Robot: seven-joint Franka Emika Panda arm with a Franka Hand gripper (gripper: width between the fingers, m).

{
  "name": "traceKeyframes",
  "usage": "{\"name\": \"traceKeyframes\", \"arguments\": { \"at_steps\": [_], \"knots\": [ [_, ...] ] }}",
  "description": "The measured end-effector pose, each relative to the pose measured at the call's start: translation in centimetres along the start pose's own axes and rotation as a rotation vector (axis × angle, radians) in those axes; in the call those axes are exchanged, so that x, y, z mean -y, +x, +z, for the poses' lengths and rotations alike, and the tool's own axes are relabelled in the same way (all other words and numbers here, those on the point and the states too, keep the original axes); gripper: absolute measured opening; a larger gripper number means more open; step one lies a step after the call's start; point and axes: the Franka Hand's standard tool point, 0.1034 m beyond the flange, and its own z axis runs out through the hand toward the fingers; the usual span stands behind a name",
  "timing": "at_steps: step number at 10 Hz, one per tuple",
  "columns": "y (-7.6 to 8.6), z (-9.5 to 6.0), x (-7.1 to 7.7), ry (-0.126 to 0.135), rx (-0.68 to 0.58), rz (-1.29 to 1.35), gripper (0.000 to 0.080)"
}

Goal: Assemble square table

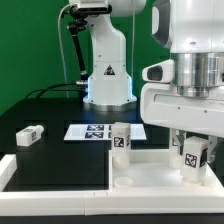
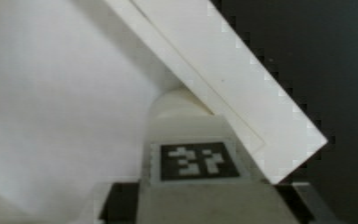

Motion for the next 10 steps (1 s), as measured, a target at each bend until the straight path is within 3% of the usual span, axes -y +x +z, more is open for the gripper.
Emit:
{"name": "traceKeyframes", "arguments": {
  "at_steps": [3, 5, 6, 7, 8, 9, 10],
  "knots": [
    [0.90, 0.06, -0.28, 0.040, 0.105, 0.487, 0.0291],
    [0.73, 0.10, -0.22, 0.037, 0.111, 0.578, 0.0291],
    [0.80, 0.13, -0.26, 0.038, 0.111, 0.565, 0.0346],
    [0.81, 0.17, -0.29, 0.038, 0.110, 0.541, 0.0485],
    [0.75, 0.16, -0.25, 0.038, 0.108, 0.523, 0.0485],
    [0.55, -0.09, 0.17, 0.043, 0.087, 0.321, 0.0612],
    [0.42, -0.29, 0.44, 0.054, 0.079, 0.118, 0.0638]
  ]
}}
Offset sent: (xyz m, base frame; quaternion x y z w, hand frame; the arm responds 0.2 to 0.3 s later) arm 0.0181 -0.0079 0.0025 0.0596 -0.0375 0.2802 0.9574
